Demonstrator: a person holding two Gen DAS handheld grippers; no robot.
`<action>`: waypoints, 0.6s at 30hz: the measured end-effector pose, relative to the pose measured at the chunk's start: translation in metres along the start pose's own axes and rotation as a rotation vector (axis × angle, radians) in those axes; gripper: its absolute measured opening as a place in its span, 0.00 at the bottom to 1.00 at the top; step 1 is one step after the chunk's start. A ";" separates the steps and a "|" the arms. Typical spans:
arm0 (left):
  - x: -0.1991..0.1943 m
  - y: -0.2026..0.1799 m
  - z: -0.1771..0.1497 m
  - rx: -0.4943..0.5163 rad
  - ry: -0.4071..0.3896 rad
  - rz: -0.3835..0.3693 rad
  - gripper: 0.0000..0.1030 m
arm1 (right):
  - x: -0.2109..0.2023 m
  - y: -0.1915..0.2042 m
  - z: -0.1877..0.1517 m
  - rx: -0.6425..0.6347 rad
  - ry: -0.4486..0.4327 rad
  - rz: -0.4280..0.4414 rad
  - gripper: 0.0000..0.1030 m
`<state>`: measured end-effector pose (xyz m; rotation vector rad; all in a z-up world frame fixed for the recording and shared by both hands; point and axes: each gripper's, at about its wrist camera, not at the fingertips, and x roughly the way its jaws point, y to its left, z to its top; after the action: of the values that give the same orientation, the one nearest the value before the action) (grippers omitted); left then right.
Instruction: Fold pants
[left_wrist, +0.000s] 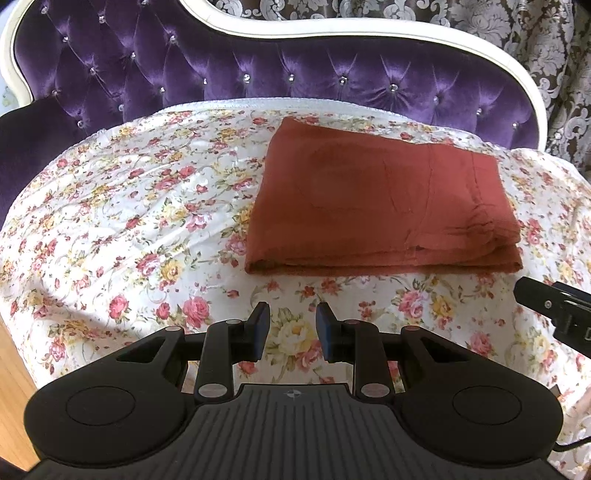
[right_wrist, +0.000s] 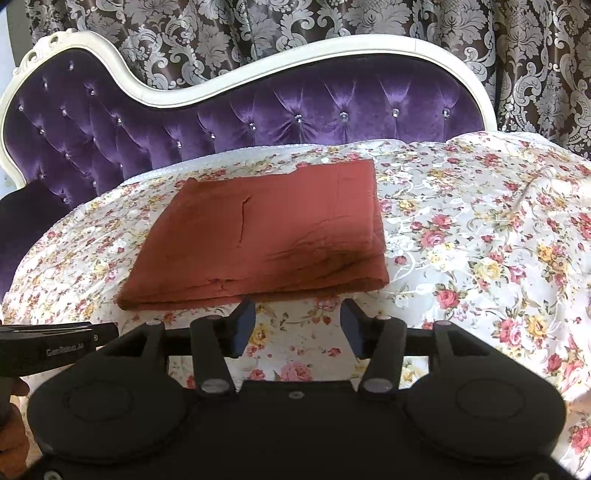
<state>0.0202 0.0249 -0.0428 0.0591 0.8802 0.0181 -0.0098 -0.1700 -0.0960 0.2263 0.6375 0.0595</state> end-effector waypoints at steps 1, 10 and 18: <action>0.000 0.000 0.000 0.000 0.003 -0.002 0.26 | 0.001 -0.001 0.000 0.003 0.003 -0.003 0.57; 0.000 -0.008 -0.002 0.016 0.004 0.001 0.26 | 0.005 -0.005 -0.002 0.006 0.012 -0.030 0.59; 0.001 -0.010 -0.001 0.027 0.005 0.001 0.26 | 0.007 -0.007 -0.001 0.007 0.017 -0.020 0.59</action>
<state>0.0199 0.0151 -0.0452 0.0851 0.8855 0.0071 -0.0047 -0.1754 -0.1030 0.2264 0.6565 0.0395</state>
